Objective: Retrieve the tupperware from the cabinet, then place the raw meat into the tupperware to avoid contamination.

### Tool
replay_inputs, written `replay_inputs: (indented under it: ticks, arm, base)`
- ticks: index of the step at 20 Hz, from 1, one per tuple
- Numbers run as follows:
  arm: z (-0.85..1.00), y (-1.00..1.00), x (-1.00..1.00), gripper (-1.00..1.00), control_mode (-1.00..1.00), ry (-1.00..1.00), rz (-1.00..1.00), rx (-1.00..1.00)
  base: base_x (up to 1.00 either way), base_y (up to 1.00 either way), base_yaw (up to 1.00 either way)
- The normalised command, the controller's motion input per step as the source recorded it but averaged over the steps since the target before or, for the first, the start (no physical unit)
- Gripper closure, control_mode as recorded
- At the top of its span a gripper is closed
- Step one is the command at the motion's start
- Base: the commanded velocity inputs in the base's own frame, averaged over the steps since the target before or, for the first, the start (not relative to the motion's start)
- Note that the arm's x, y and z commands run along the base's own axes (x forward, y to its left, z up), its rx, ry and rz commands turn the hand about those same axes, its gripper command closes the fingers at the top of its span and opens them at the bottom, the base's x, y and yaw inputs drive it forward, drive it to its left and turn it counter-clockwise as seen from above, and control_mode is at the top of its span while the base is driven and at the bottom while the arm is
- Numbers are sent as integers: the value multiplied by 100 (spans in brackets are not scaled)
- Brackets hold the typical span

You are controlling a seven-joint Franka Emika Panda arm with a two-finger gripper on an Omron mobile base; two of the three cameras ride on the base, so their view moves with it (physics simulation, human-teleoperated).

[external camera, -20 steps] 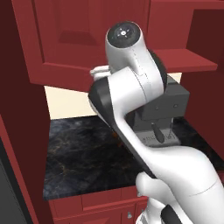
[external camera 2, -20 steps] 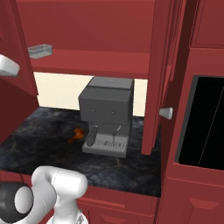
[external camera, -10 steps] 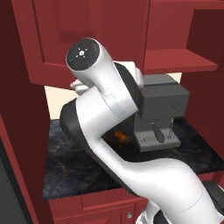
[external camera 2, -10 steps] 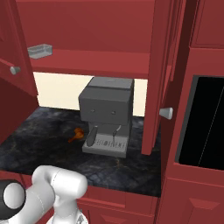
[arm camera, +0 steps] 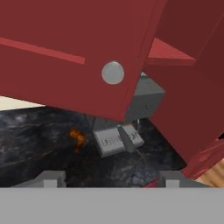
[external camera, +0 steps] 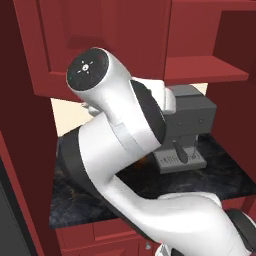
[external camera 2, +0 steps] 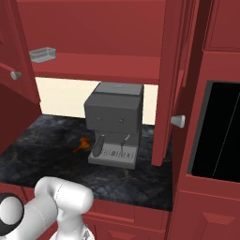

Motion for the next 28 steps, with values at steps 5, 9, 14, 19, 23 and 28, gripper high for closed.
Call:
replay_inputs:
  ticks: [5,9,14,19,23,28]
  arm:
    - [6,-64,-20,-100,-100,5,-5,20]
    - [0,-68,-11,-100,-100,0,-2,34]
    - [-2,-77,0,-100,-100,-2,0,40]
    - [0,-77,19,-100,-100,3,0,43]
    - [0,-61,22,-100,-100,1,4,38]
    - [3,-29,55,-100,-100,0,7,34]
  base:
    - [0,0,0]
    - [0,0,0]
    - [0,0,0]
    - [0,0,0]
    - [0,0,0]
    - [0,0,0]
